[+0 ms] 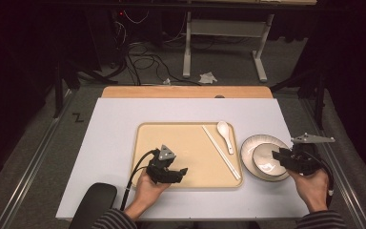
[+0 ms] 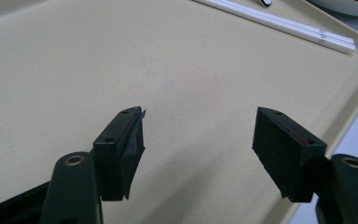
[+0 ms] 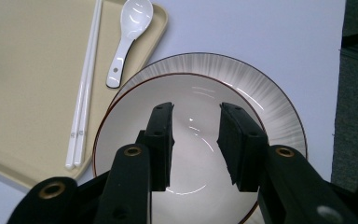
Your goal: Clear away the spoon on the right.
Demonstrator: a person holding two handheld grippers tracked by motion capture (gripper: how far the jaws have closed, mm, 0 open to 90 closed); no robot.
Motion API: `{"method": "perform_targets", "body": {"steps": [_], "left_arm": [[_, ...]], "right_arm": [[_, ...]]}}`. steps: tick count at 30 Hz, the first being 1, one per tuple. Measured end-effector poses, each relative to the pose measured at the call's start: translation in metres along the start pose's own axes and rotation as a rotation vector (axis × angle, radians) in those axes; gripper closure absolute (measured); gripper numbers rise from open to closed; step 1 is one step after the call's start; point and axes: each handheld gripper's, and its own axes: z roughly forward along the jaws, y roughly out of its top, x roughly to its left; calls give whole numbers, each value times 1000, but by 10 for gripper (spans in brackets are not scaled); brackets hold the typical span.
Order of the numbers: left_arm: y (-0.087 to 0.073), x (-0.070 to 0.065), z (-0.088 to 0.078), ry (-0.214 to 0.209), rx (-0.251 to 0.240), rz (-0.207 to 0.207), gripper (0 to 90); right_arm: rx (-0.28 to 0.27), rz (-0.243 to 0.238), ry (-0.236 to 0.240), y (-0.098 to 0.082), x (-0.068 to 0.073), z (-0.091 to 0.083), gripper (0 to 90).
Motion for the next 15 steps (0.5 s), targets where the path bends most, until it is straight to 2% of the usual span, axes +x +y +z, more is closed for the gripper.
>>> {"method": "perform_targets", "body": {"steps": [8,15], "left_arm": [[-1,-1,0,3,9,5,339],[-4,0,-5,18,-1,-2,339]], "right_arm": [[-27,4,-38,-9,-14,-8,631],[-35,-9,-67,-9,-18,-8,584]]}}
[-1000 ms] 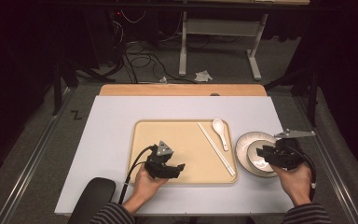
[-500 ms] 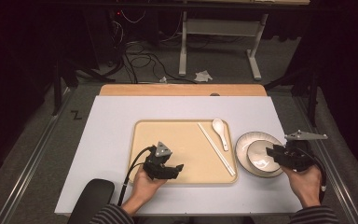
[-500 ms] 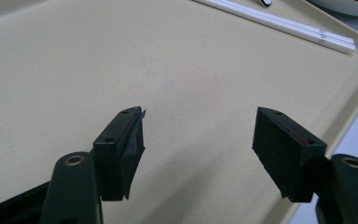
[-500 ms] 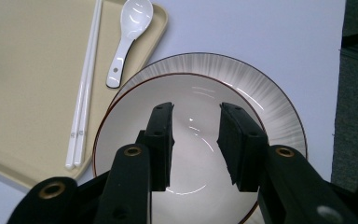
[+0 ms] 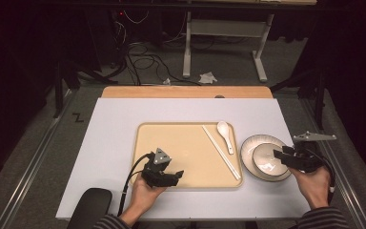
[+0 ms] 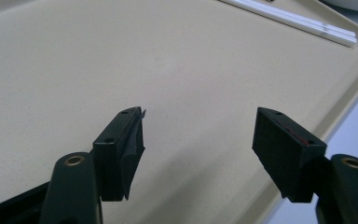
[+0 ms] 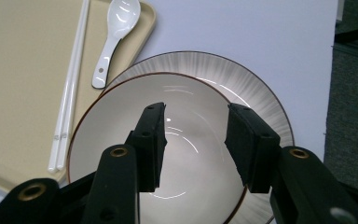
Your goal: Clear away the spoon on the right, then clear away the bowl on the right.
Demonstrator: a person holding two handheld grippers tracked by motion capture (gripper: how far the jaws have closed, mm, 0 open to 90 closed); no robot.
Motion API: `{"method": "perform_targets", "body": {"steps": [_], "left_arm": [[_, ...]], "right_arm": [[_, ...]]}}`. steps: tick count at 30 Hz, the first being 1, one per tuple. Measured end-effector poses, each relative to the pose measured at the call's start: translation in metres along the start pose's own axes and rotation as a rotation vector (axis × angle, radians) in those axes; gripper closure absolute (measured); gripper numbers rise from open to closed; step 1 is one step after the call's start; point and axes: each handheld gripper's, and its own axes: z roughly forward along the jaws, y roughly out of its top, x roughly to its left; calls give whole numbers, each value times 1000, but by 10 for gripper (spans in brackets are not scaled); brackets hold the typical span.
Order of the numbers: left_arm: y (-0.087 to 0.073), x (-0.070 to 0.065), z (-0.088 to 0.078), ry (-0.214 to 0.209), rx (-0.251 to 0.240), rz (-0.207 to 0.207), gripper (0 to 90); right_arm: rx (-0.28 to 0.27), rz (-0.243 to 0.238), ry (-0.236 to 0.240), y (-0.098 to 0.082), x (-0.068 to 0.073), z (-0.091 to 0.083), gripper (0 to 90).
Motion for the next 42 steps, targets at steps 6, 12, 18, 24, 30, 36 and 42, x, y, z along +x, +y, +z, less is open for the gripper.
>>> {"method": "perform_targets", "body": {"steps": [6,12,18,24,30,36,42], "left_arm": [[-4,2,-4,15,4,-9,339],[-9,-1,-11,21,1,-11,338],[-11,0,-14,31,3,-11,338],[-13,1,-14,37,4,-22,338],[-16,1,-17,46,2,-38,337],[-18,3,-19,54,2,-48,338],[-19,3,-20,66,1,-57,337]], "right_arm": [[7,7,4,1,-5,4,563],[7,13,9,0,-11,7,559],[0,31,-9,-2,-19,6,558],[18,34,-33,-7,-26,10,560],[36,41,-24,-6,-31,18,579],[75,45,-13,-7,-34,28,626],[117,52,2,-8,-38,38,664]]}}
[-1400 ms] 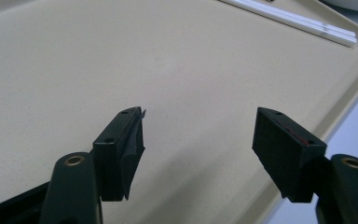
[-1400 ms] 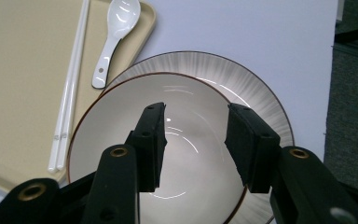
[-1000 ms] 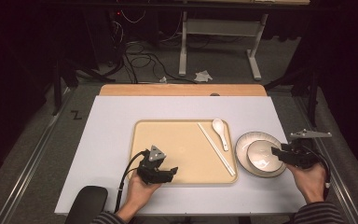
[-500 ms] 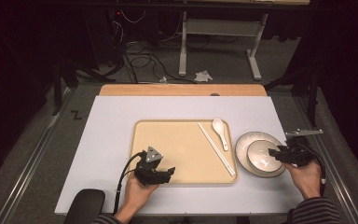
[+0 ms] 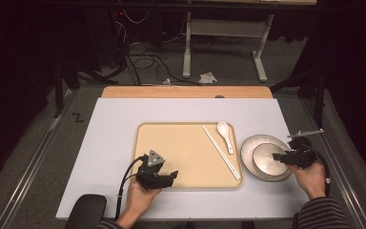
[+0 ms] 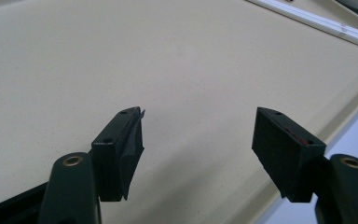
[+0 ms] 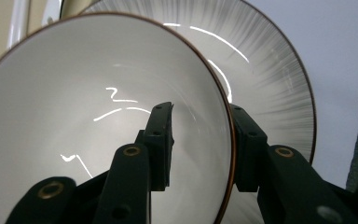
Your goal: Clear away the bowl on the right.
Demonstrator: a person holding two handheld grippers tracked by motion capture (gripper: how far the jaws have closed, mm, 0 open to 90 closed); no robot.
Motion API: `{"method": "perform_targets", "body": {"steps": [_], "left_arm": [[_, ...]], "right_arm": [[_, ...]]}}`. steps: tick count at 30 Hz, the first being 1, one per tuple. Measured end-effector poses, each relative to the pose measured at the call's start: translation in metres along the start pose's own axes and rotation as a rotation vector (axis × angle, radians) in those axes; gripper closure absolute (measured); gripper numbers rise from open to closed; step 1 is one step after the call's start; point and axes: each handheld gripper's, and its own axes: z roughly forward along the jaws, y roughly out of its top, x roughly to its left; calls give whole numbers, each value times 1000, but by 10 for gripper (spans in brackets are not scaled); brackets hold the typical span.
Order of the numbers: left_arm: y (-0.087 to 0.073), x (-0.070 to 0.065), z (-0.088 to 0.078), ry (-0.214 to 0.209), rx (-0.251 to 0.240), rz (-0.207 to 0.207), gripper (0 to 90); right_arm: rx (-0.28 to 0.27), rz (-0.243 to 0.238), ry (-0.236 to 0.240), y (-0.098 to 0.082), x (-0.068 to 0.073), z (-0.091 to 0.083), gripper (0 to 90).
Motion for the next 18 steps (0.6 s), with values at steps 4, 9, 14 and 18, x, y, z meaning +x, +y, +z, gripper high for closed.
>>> {"method": "perform_targets", "body": {"steps": [4,9,14,18], "left_arm": [[-1,1,-1,5,-1,-3,337],[-1,1,-2,7,-8,-8,337],[-1,1,-3,5,-14,-5,337],[-1,2,-3,5,-16,-7,338]], "right_arm": [[24,4,16,2,-2,5,698],[49,5,27,3,-3,11,757],[84,10,52,5,-6,16,776],[115,-12,39,5,-5,21,812]]}}
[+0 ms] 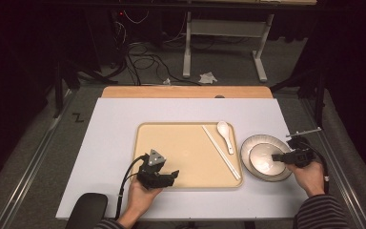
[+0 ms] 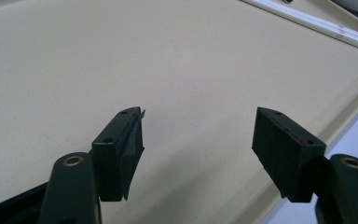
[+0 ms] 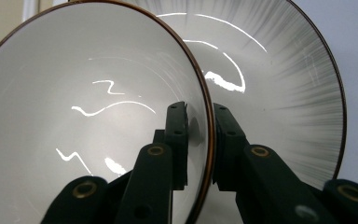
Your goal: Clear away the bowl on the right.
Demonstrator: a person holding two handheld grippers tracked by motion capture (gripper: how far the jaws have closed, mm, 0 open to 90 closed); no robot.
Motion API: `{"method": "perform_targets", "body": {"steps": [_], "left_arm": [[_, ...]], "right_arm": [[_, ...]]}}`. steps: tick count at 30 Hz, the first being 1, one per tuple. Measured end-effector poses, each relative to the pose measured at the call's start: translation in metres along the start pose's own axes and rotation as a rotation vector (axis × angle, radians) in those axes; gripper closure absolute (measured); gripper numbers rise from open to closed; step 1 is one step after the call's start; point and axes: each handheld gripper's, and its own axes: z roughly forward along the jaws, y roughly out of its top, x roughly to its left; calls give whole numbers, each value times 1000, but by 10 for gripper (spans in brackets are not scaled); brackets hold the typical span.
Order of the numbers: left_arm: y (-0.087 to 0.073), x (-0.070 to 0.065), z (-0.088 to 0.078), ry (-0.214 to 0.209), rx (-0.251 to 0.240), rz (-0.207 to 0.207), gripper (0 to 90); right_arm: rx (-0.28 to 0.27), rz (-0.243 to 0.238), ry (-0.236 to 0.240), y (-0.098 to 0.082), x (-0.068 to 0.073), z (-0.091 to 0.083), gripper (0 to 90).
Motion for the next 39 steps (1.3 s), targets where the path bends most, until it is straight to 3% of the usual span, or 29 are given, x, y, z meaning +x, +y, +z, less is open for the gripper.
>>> {"method": "perform_targets", "body": {"steps": [6,10,18,22,28,37,39], "left_arm": [[0,0,1,-4,1,0,338],[1,0,2,-6,-1,-1,338],[4,-1,4,-18,0,7,337],[6,-2,7,-24,1,10,338],[8,-8,9,-4,-1,68,337],[13,-5,16,-34,3,52,352],[15,-5,17,-34,5,67,352]], "right_arm": [[29,21,33,1,-5,4,833],[29,25,47,1,-5,5,841],[13,78,104,1,-7,1,844],[-1,82,91,0,-5,0,844],[-18,78,68,2,0,-4,844],[-39,76,36,1,5,-9,844],[-50,77,36,1,6,-11,844]]}}
